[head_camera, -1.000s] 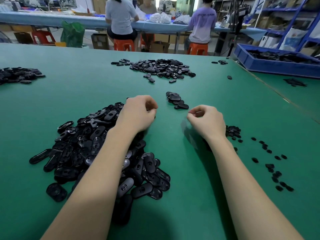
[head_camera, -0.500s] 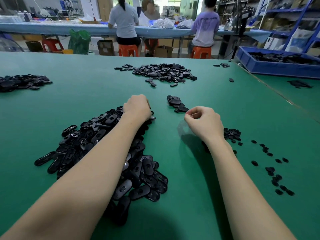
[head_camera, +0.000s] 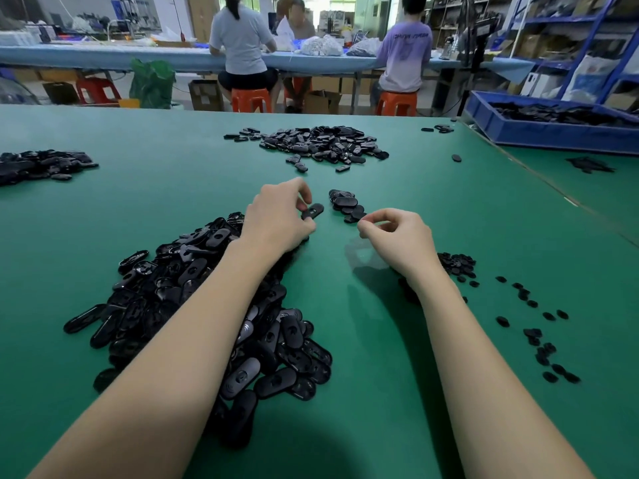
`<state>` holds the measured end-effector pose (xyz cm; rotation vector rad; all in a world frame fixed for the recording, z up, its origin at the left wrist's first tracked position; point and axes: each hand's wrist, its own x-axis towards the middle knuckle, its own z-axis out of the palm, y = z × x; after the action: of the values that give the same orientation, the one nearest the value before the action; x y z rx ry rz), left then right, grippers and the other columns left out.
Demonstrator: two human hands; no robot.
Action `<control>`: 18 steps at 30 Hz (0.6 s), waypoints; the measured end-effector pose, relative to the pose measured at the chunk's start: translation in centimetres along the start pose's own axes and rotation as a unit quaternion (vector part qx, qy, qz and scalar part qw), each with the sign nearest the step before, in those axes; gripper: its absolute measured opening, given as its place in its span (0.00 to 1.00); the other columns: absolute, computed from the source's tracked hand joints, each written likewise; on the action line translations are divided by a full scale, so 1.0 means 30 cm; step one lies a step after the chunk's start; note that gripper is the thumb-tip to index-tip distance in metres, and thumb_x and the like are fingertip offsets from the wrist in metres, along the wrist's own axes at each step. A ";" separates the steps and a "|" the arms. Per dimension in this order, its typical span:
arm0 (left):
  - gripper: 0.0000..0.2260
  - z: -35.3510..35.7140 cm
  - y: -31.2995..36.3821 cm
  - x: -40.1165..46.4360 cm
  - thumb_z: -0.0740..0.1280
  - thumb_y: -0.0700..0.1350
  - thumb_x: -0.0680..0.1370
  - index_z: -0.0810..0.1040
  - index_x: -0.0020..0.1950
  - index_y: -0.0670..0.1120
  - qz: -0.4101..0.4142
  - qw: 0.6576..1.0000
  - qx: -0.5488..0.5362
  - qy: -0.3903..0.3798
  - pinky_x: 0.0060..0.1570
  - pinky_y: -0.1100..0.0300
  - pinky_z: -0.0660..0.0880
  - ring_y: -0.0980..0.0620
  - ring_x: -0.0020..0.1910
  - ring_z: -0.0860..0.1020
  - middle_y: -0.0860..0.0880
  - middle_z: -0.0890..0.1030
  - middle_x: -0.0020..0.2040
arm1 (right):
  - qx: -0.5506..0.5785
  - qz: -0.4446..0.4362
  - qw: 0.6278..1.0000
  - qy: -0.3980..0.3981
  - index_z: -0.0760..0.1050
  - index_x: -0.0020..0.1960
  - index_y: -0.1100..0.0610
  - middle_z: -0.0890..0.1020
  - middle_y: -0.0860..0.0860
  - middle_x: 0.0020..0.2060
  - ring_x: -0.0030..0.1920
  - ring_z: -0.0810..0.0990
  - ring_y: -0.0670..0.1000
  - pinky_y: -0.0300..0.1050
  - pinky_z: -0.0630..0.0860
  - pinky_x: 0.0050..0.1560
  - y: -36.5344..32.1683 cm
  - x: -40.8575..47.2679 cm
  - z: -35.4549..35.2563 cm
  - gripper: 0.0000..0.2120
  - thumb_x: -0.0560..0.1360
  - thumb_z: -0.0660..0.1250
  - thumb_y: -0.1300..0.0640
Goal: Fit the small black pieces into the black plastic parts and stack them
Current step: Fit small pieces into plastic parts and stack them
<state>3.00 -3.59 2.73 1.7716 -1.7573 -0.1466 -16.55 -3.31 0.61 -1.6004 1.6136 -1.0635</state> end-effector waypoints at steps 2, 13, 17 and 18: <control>0.10 0.000 0.020 -0.050 0.72 0.42 0.70 0.77 0.48 0.52 0.057 0.997 -0.055 -0.018 0.46 0.58 0.79 0.53 0.37 0.81 0.55 0.82 0.42 | 0.054 0.012 0.998 -0.028 0.83 0.49 0.46 0.87 0.45 0.40 0.30 0.75 0.40 0.37 0.72 0.34 -0.017 -0.006 0.006 0.05 0.76 0.71 0.47; 0.11 0.031 0.051 -0.169 0.76 0.41 0.71 0.79 0.50 0.50 0.057 0.983 -0.159 -0.069 0.39 0.74 0.72 0.55 0.36 0.81 0.52 0.82 0.44 | 0.054 0.014 0.985 -0.164 0.84 0.50 0.50 0.87 0.42 0.37 0.31 0.68 0.46 0.32 0.66 0.27 -0.038 -0.033 -0.033 0.05 0.77 0.73 0.50; 0.11 0.046 0.049 -0.175 0.74 0.41 0.72 0.79 0.52 0.50 0.045 0.983 -0.156 -0.081 0.39 0.75 0.70 0.55 0.35 0.78 0.53 0.82 0.44 | -0.095 0.003 0.990 -0.104 0.83 0.47 0.47 0.86 0.38 0.37 0.32 0.77 0.39 0.39 0.73 0.39 -0.024 -0.002 -0.115 0.06 0.77 0.69 0.46; 0.12 0.049 0.049 -0.176 0.74 0.41 0.73 0.79 0.54 0.51 0.046 0.983 -0.155 -0.085 0.40 0.75 0.70 0.55 0.35 0.78 0.54 0.81 0.44 | -0.143 0.004 0.986 -0.085 0.83 0.46 0.46 0.86 0.38 0.36 0.38 0.80 0.38 0.40 0.75 0.43 -0.016 0.007 -0.143 0.06 0.77 0.69 0.47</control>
<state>0.46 0.96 0.48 1.4864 -1.8175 -0.5169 -20.04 -3.01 3.13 -1.8144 1.7110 -0.6906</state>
